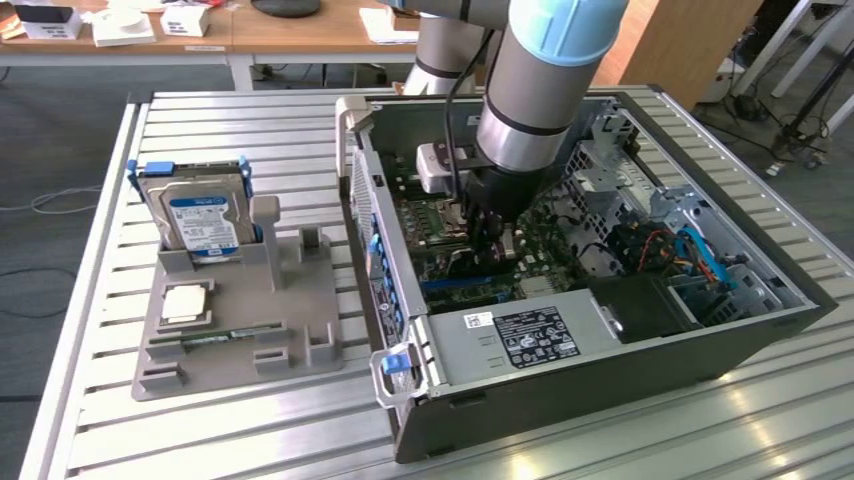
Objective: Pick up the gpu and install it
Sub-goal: 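Insert the gpu into the slot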
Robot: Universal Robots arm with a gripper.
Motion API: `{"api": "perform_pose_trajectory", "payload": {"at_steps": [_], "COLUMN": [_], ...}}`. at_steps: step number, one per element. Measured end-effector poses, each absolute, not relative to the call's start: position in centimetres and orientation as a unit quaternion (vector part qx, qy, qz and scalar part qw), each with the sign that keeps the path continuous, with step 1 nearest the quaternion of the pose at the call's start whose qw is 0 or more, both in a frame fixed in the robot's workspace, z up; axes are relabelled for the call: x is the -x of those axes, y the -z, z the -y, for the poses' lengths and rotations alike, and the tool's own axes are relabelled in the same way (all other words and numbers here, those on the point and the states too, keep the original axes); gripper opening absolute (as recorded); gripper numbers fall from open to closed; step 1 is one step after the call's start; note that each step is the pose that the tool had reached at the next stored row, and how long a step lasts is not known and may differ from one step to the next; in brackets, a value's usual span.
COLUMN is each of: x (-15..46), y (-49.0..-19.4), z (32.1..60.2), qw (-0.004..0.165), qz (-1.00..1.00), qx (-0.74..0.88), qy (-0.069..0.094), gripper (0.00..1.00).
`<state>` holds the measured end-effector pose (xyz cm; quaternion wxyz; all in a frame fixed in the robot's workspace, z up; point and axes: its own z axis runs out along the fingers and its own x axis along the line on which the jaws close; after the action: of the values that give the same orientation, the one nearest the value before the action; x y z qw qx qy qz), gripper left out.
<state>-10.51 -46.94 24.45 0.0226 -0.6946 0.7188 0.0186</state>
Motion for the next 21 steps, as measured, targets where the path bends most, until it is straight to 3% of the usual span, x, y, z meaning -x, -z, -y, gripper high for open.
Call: {"api": "perform_pose_trajectory", "payload": {"at_steps": [21], "x": [10.51], "y": [-24.47], "z": [46.91], "qw": [0.022], "qz": [-0.719], "qx": [0.695], "qy": [-0.018], "gripper": [0.27]}}
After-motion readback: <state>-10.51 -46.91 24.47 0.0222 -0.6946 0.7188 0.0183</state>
